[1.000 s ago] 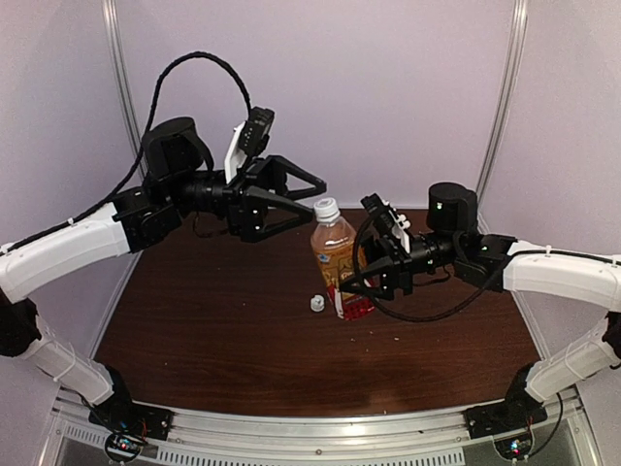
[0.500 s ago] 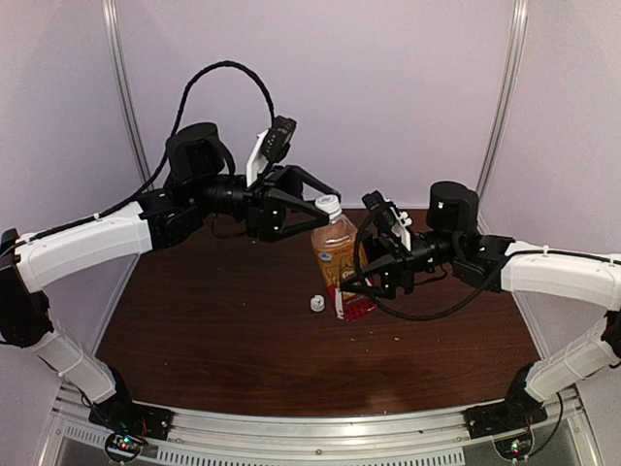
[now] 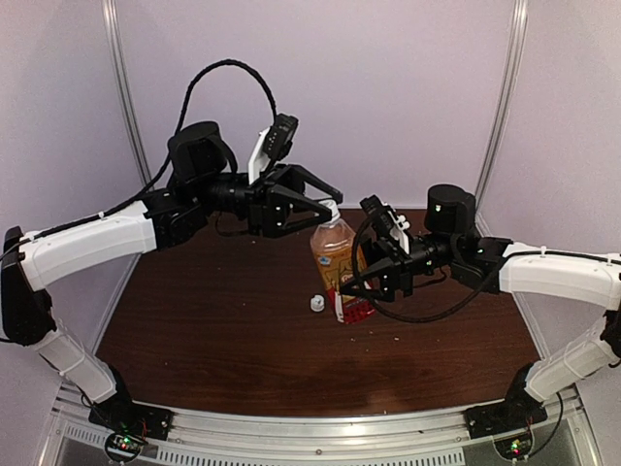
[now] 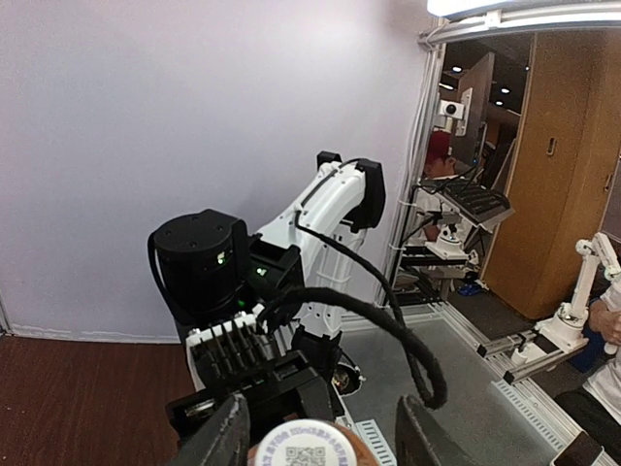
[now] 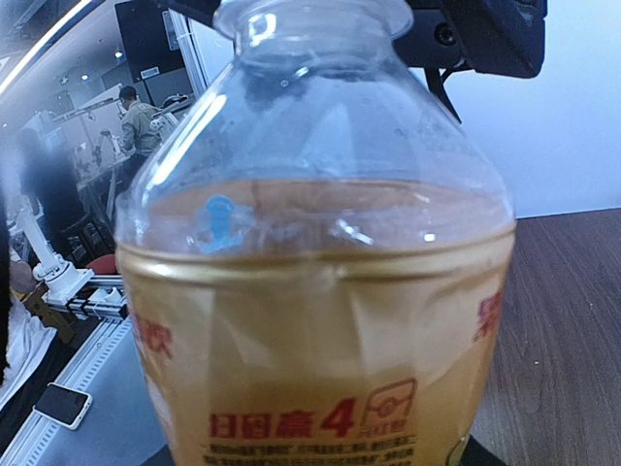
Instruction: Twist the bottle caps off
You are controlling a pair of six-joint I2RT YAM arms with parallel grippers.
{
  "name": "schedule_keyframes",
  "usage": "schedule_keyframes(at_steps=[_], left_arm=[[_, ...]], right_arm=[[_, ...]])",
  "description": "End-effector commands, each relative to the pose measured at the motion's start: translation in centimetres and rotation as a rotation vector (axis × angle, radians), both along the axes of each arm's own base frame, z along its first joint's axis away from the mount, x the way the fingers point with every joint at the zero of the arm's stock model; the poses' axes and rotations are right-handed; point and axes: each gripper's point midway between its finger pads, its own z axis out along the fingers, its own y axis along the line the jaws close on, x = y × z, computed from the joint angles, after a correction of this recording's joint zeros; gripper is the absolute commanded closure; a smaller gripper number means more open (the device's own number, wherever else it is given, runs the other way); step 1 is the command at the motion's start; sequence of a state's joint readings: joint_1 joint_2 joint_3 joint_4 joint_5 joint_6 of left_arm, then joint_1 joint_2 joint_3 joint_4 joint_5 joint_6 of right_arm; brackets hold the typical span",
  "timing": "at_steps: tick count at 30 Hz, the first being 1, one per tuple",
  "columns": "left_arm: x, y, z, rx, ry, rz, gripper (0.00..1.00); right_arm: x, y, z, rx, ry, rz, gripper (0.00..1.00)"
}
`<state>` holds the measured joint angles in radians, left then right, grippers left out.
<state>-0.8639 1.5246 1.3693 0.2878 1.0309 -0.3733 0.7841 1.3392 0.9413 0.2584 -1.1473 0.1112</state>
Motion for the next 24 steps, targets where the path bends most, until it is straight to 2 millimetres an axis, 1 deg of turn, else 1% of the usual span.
schedule_keyframes(at_steps=[1, 10, 13, 15, 17, 19, 20, 24], left_arm=[[-0.1, -0.1, 0.9, -0.031, -0.028, -0.019, 0.49], [-0.3, 0.0, 0.6, -0.024, -0.022, -0.028, 0.66], [-0.3, 0.1, 0.4, -0.017, -0.017, -0.021, 0.75], [0.0, 0.1, 0.1, -0.004, -0.005, 0.012, 0.8], [0.9, 0.0, -0.2, 0.015, 0.008, 0.078, 0.86], [2.3, -0.1, -0.2, 0.04, 0.031, 0.171, 0.89], [3.6, -0.1, -0.4, 0.055, 0.05, 0.249, 0.92], [7.1, 0.3, -0.9, 0.107, 0.155, 0.516, 0.99]], right_arm=[[-0.3, -0.2, 0.3, 0.012, -0.017, 0.009, 0.65], [-0.2, -0.2, 0.3, 0.009, -0.023, -0.002, 0.65], [0.4, -0.2, 0.4, 0.0, -0.036, -0.044, 0.65], [1.1, -0.3, 0.4, -0.016, -0.049, -0.09, 0.65], [2.0, -0.3, 0.3, -0.034, -0.062, -0.152, 0.65], [3.1, -0.3, 0.2, -0.056, -0.074, -0.218, 0.65], [3.8, -0.4, 0.1, -0.067, -0.08, -0.256, 0.65], [6.2, -0.8, -0.4, -0.108, -0.093, -0.404, 0.65]])
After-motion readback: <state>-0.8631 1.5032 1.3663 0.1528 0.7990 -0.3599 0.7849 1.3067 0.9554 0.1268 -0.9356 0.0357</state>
